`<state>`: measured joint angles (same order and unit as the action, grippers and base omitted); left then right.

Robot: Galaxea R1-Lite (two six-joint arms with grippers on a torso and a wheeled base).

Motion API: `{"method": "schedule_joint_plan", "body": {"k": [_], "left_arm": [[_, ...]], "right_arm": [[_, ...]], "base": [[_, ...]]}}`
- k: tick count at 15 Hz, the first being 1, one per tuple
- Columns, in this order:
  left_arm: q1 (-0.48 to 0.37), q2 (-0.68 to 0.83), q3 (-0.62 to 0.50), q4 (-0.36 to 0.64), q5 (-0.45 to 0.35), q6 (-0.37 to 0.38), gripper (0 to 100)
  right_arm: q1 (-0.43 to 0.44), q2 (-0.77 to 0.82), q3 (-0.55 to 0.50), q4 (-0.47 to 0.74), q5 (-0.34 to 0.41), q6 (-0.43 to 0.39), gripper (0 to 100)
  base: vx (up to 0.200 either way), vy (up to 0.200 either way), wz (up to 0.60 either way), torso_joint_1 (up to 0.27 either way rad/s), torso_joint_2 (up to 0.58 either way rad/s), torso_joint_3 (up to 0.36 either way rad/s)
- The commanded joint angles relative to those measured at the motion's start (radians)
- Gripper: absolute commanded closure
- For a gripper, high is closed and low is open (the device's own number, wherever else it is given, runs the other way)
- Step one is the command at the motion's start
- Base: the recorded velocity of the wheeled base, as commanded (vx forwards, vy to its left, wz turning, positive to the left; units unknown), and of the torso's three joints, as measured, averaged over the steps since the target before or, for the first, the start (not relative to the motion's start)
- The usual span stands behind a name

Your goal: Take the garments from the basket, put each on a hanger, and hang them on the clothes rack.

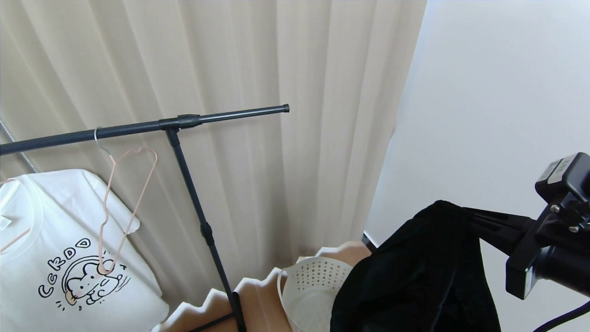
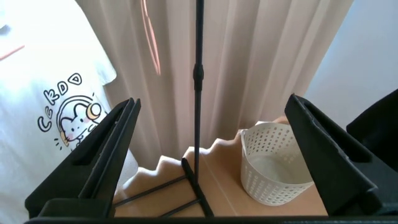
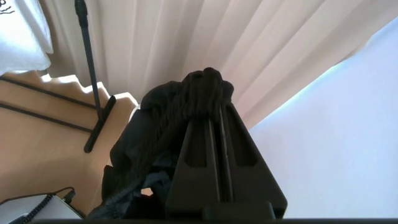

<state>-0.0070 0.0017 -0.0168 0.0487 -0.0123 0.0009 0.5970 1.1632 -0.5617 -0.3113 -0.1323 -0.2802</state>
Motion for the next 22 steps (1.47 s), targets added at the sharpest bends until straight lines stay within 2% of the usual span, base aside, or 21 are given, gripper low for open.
{"method": "schedule_joint_plan", "body": {"k": [1, 5, 8, 10, 11, 22], "left_arm": [[0.001, 0.0, 0.0, -0.001, 0.0, -0.001, 0], [0.002, 0.0, 0.0, -0.001, 0.0, -0.001, 0], [0.001, 0.0, 0.0, -0.001, -0.001, -0.001, 0], [0.002, 0.0, 0.0, -0.001, -0.001, -0.002, 0], [0.002, 0.0, 0.0, -0.001, -0.001, -0.002, 0], [0.002, 0.0, 0.0, -0.001, -0.001, -0.002, 0]], "right_arm": [[0.001, 0.003, 0.002, -0.006, 0.0, -0.001, 100], [0.001, 0.003, 0.011, -0.011, 0.0, -0.001, 100], [0.001, 0.001, 0.011, -0.011, 0.0, -0.002, 100], [0.001, 0.001, 0.011, -0.011, 0.0, -0.002, 100], [0.001, 0.001, 0.011, -0.011, 0.0, -0.002, 100], [0.001, 0.003, 0.013, -0.011, 0.0, -0.002, 100]], "base": [[0.0, 0.0, 0.6, 0.002, 0.0, 0.002], [0.0, 0.0, 0.6, 0.008, 0.0, -0.002], [0.0, 0.0, 0.0, 0.0, 0.0, 0.0], [-0.2, 0.0, 0.0, 0.0, 0.0, 0.0], [-0.2, 0.2, 0.0, 0.007, 0.01, 0.002], [0.0, 0.2, 0.0, 0.002, 0.0, 0.002]]}}
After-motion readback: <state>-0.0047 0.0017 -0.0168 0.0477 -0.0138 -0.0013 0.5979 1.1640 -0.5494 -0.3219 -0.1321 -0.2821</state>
